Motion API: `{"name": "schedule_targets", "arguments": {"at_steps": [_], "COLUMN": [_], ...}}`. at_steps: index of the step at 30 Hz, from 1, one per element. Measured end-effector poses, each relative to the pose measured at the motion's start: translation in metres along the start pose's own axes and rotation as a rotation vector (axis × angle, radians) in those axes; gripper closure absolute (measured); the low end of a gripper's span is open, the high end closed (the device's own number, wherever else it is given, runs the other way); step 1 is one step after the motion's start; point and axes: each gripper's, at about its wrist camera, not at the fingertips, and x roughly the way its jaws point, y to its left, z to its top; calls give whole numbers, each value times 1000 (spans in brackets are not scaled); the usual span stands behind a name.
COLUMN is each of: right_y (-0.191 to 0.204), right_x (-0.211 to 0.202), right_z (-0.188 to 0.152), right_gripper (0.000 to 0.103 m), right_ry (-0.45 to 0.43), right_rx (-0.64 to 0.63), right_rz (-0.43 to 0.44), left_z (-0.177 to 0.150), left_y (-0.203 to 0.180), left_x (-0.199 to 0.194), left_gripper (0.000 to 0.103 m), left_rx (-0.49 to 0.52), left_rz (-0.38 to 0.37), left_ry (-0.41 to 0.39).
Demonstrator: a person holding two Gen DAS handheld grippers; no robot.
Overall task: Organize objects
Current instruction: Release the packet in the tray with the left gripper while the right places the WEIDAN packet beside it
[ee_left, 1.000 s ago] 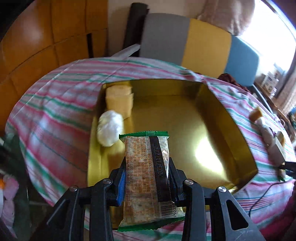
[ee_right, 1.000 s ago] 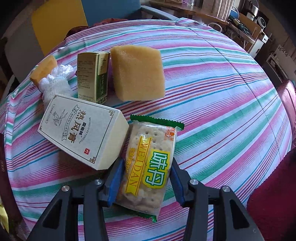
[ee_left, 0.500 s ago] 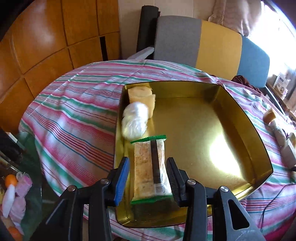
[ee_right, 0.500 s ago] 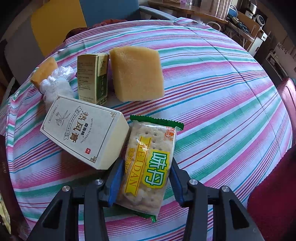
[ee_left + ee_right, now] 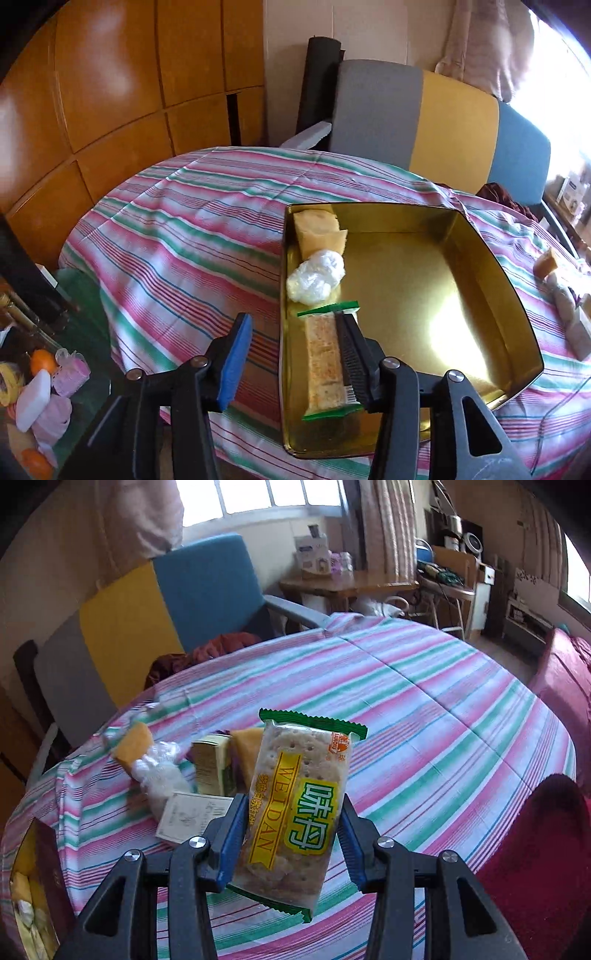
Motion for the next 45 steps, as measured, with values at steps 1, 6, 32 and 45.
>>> {"name": "schedule_targets", "arguments": {"at_steps": [1,6,32,45], "right_y": [8,96,433,390], "right_x": [-17,-48,-37,-70], "right_z": [-5,-28,-233,-207], "right_gripper": [56,56,55,55], "right_ry": [-12,-2,430,323], "right_rx": [-34,-265,-941,-824], "right_rz": [33,242,639,694], "left_z": [0,0,-11,-10], "left_y": [2,7,61,48], "left_x": [0,1,10,-2], "left_gripper": [53,53,42,39], "left_rx": [-3,-10,-140,-94], "left_rz": [0,-1,31,25], "left_ry": [2,4,28,-11]}}
